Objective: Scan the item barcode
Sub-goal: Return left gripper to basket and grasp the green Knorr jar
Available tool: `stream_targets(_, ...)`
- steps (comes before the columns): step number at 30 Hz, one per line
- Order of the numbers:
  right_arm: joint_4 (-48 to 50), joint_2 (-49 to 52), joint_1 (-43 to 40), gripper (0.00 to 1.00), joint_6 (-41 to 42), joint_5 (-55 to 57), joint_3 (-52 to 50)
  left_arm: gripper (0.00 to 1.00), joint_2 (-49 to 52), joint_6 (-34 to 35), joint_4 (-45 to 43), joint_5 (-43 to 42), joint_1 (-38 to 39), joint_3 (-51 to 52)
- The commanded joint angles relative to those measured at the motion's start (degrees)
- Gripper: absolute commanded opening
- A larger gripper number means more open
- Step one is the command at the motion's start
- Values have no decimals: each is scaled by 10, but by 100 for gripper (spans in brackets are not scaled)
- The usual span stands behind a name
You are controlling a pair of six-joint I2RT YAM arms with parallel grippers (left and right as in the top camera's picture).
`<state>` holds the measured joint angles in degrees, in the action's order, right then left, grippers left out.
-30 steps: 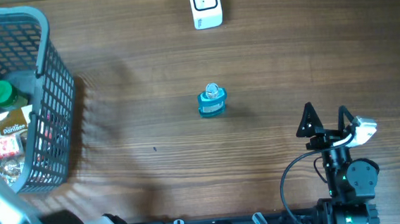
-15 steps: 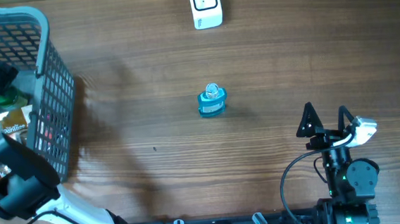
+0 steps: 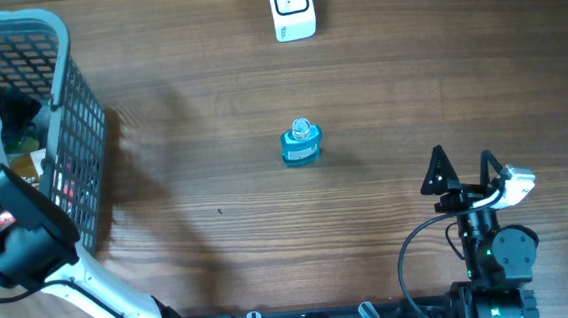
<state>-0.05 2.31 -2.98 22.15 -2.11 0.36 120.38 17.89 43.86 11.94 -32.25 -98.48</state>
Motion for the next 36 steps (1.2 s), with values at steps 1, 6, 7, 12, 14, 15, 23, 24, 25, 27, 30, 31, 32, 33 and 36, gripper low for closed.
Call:
stream_targets(1,1,-3,-1,100,-10,-3,-1,100,5,6,-9,-5,0,-1)
stream_targets(6,2,-3,-1,100,-10,-3,-1,78,5,21,-15,-5,0,-1)
stream_targets(7,1,-3,-1,100,-10,-3,-1,77,5,23,-17,-5,0,-1)
stream_targets(12,2,-3,-1,100,-10,-3,-1,71,5,23,-19,-5,0,-1)
stream_targets(14,2,-3,-1,100,-10,-3,-1,97,8,23,-19,-5,0,-1)
stream_targets(15,1,-3,-1,100,-10,-3,-1,100,10,23,-19,-5,0,-1)
stream_targets(23,1,-3,-1,100,-10,-3,-1,100,28,25,-36,-6,0,-1)
stream_targets(24,2,-3,-1,100,-10,-3,-1,100,28,25,-38,-5,0,-1)
stream_targets(25,2,-3,-1,100,-10,-3,-1,100,29,25,-42,-5,0,-1)
stream_targets(27,2,-3,-1,100,-10,-3,-1,96,35,25,-45,-5,0,-1)
stream_targets(30,2,-3,-1,100,-10,-3,-1,89,53,25,-42,-6,0,-1)
stream_targets(31,2,-3,-1,100,-10,-3,-1,88,54,25,-41,-8,0,-1)
stream_targets(32,1,-3,-1,100,-10,-3,-1,86,53,25,-41,-10,0,-1)
stream_targets(33,2,-3,-1,100,-10,-3,-1,82,53,25,-40,-10,0,-1)
stream_targets(36,2,-3,-1,100,-10,-3,-1,74,52,25,-33,-10,0,-1)
